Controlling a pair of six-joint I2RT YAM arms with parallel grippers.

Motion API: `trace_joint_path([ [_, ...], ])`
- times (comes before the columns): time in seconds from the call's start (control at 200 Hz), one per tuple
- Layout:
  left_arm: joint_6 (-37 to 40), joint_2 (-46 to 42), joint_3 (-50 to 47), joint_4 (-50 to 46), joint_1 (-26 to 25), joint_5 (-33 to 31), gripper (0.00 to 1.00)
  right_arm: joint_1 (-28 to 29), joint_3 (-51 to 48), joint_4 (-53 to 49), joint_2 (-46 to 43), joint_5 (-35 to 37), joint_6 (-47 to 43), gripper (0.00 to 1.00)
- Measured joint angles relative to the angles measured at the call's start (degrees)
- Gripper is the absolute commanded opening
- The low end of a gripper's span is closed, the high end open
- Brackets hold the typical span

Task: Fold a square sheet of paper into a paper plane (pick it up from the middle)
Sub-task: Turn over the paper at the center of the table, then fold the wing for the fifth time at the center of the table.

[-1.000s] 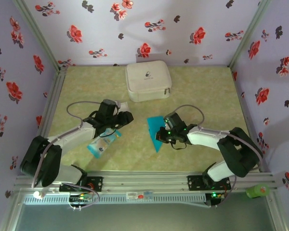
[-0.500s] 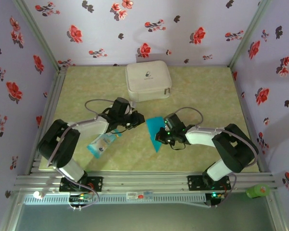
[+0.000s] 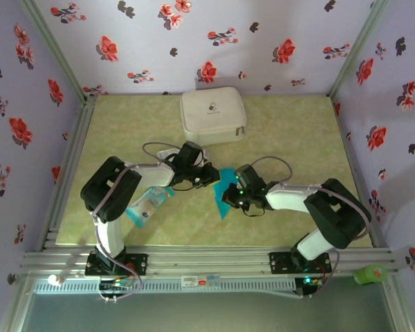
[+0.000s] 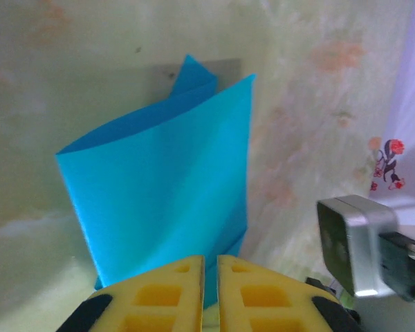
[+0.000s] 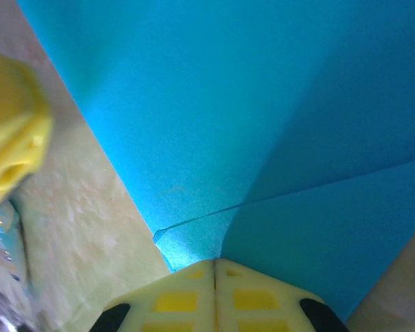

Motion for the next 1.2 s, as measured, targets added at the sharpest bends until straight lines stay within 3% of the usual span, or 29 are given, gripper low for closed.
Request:
trace_joint_path([
  [0.1,-0.39,1.92,0.00,0.55,0.00,0.39,0.12,0.00,-2.47,4.46,-0.68,-0.37,2.14,0.12],
  [0.29,-1.03,3.39,-0.42,1.77,0.13,0.44,0.12,-0.87,-3.93,5.29,-5.11,-0.15,3.23,0.35],
  [0.41,-1.01,3.41,-1.42,3.17,0.35,0.70,0.12,-3.96,-5.01,4.79,-10.88,0.52,3.10,0.41],
  [0.55,-1.01,3.41,-2.67,5.62,0.81,1.49,0.12,-8.68,-5.14,1.66,-14.67,0.87,1.99,0.42],
  [0.72,-0.98,3.41,-3.67,7.67,1.27,2.71,0.12,-13.22,-4.96,-1.01,-12.13,-0.15,0.72,0.41],
  [1.2,1.64,3.41,-3.74,7.06,1.99,4.66,0.12,-13.81,-0.44,1.05,-3.32,-6.49,-2.99,0.39],
])
